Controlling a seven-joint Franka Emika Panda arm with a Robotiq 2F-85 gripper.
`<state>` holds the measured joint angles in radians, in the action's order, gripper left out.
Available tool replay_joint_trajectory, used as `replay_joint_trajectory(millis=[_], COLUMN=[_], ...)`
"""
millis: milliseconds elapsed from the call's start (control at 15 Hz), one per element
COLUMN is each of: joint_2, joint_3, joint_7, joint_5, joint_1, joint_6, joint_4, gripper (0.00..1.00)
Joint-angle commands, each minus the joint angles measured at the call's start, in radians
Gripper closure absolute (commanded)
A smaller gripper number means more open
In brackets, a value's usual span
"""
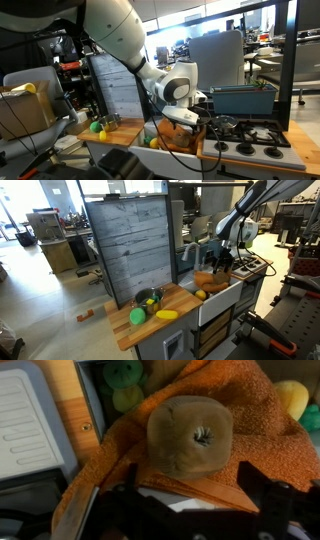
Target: Pick up the potato plush toy from the sink and put it in the pot
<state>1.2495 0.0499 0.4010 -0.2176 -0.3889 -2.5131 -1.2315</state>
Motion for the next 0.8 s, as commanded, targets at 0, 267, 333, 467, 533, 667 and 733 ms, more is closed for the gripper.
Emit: replay_joint_trajectory(millis=[0, 267, 333, 467, 533, 667, 733], joint_2=[0.036, 0.035, 0.033, 0.024, 0.015, -0.043, -0.094], joint_3=[-0.009, -0.007, -0.006, -0.006, -0.004, -0.001, 0.009], joint_7=[-0.040, -0.035, -0.033, -0.031, -0.028, 0.011, 0.046], joint_5=[0.040, 0.055, 0.058, 0.064, 0.065, 0.047, 0.047], joint_1=[0.011, 0.008, 0.008, 0.008, 0.007, 0.006, -0.001], joint_6=[0.021, 0.040, 0.042, 0.042, 0.035, 0.002, -0.030], joint_4=[0.057, 0.052, 0.049, 0.037, 0.022, -0.064, -0.141], gripper=[0.26, 0.58, 0.64, 0.78, 0.85, 0.98, 0.96])
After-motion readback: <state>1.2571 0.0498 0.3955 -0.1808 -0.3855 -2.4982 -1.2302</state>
